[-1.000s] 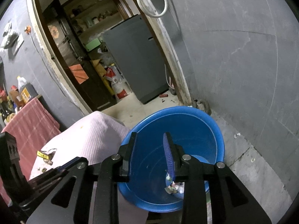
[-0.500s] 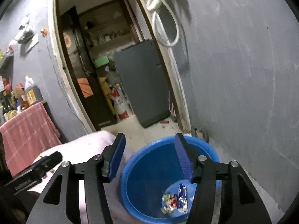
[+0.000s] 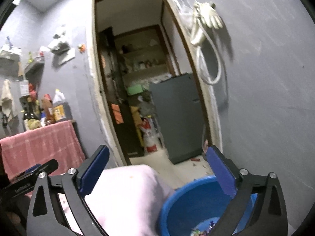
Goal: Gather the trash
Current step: 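Move both tools back over the remaining trash on the table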
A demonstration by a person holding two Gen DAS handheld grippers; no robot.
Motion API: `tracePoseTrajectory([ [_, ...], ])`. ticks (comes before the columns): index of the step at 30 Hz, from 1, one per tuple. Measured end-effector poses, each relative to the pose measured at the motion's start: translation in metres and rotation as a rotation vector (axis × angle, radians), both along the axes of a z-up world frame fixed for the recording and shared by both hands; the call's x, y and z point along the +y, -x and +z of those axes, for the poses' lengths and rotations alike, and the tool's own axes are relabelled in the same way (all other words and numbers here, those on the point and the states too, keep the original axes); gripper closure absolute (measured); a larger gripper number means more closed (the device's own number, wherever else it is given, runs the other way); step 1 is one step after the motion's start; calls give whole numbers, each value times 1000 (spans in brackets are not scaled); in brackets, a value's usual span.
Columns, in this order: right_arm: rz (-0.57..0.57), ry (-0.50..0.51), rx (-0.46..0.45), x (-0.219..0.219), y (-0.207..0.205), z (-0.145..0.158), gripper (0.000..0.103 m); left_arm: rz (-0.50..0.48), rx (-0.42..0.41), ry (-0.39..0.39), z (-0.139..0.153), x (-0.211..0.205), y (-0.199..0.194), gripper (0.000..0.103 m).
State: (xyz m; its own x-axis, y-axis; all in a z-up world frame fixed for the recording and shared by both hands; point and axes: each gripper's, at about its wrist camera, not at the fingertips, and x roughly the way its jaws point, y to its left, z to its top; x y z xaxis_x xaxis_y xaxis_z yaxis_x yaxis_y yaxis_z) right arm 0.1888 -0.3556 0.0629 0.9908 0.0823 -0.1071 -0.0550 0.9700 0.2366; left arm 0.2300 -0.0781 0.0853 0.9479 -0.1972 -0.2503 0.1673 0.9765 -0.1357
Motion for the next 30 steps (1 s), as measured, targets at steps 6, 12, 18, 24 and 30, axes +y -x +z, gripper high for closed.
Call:
tracePoseTrajectory([
  [6,57,40,-60,31,0,7,0,51,-30,-14,3,31,9,2],
  [12,92,69,-65,58,-7,8,0,105,-31,-26,-1,68,16,2],
  [18,153,94,-19,87,-22,1,0,137,6,-20,-12,101,13,2],
  [24,244,132,64,114,-44,-10,0,123,72,-3,-30,122,4,2],
  [30,356,169,158,132,-70,-27,0,90,156,-21,-54,124,-8,2],
])
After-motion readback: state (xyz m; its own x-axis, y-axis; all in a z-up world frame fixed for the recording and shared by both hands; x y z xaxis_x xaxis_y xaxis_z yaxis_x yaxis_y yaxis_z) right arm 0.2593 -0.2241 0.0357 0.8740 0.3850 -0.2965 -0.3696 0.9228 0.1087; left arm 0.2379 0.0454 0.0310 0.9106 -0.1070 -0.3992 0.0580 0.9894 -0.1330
